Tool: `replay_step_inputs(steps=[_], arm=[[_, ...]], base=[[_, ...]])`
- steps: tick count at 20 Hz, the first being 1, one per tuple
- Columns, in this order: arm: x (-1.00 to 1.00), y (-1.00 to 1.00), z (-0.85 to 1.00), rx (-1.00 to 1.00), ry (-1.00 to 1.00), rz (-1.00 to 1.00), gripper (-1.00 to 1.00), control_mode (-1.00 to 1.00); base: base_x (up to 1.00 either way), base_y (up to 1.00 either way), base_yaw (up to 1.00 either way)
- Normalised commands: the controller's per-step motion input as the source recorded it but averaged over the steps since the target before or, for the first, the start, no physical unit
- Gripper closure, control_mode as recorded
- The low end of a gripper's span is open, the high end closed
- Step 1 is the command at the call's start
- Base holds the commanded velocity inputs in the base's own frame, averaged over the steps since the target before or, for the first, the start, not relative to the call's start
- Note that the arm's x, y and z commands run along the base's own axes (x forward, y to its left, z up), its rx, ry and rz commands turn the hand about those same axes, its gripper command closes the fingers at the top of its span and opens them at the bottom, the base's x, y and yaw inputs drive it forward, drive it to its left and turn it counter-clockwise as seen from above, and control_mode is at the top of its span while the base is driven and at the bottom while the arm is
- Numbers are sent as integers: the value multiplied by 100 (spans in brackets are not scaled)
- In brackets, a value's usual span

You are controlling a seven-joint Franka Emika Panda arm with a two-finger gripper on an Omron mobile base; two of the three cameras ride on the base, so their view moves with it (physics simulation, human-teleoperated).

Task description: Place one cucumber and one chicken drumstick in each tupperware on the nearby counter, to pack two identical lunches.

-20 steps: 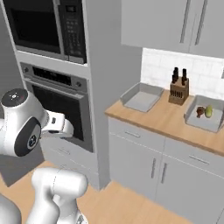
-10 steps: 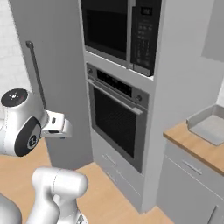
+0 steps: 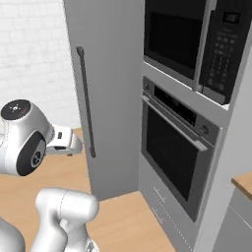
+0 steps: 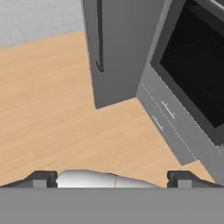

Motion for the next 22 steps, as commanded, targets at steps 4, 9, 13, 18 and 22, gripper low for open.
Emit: replay_step_inputs(steps=[4,9,13,18,22], arm=[[0,0,0,0,0,0,-100,100],[0,0,0,0,0,0,-100,100],[0,0,0,0,0,0,-100,100],[0,0,0,0,0,0,-100,100],[0,0,0,0,0,0,-100,100]], base=[[7,100,29],[34,100,35],[50,100,38],[89,99,26],[100,91,2]])
